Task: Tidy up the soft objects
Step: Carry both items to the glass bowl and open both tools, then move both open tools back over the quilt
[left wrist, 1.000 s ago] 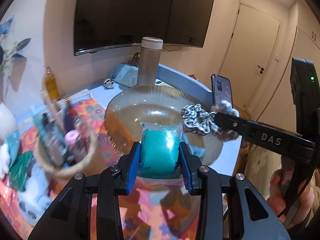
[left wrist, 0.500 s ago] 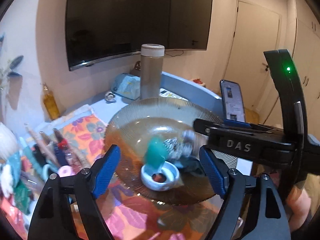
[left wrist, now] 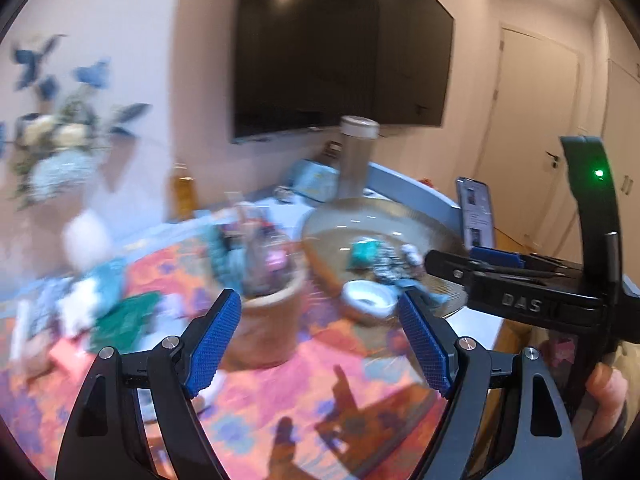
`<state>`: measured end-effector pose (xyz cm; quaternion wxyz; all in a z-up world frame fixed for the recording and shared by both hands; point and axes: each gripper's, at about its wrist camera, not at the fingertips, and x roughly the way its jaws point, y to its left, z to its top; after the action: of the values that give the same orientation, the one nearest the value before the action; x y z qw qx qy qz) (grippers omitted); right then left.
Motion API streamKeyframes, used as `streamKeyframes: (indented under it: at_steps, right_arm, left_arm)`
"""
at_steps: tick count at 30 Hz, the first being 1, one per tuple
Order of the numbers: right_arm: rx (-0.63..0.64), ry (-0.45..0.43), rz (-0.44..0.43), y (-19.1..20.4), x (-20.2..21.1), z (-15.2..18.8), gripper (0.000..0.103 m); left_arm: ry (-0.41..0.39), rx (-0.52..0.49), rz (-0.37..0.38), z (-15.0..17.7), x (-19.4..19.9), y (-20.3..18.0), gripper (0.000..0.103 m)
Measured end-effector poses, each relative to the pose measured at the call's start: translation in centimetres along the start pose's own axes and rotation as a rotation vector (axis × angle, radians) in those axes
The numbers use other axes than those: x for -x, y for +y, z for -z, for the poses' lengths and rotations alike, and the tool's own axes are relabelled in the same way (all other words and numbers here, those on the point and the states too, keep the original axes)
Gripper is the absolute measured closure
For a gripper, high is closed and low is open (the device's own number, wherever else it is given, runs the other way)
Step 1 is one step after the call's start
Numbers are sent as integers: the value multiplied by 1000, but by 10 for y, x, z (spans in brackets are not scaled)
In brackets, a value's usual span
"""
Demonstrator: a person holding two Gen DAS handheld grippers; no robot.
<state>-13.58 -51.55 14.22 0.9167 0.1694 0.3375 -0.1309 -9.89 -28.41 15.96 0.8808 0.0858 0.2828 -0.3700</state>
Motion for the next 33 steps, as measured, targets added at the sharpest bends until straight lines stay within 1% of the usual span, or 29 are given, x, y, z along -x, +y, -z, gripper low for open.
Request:
streamKeyframes:
  at_steps: [3, 6, 10, 14, 17, 21, 25, 30, 33]
  right_arm:
    - [61, -10, -50, 34, 12, 7, 34]
    - [121, -25, -118, 71, 23, 14, 34]
    - [227, -23, -180, 125, 26, 23, 34]
    - [301, 27, -254, 176, 11, 32, 34]
    - [357, 74, -304, 214, -6, 40, 34]
    - [417, 139, -358, 260, -32, 52, 34]
    - [470, 207, -394, 300, -61, 62, 34]
    - [496, 245, -395, 335, -94, 70, 34]
    - [479, 268, -389, 347, -120, 73, 34]
  left_arm:
    - [-29, 6, -76, 6, 33, 23, 23]
    - [-56, 34, -160, 11, 69, 56, 22]
    - [-100, 113, -279, 21, 122, 118, 17]
    - [-109, 209, -380, 37, 161, 182, 17]
    - [-108, 261, -419, 54, 179, 218, 17]
    - [-72, 287, -446, 74, 177, 249, 17]
    - [-19, 309, -437, 88, 156, 271, 17]
    - [29, 338, -391, 99, 114, 296, 17]
    - [59, 385, -357, 101, 79, 316, 17]
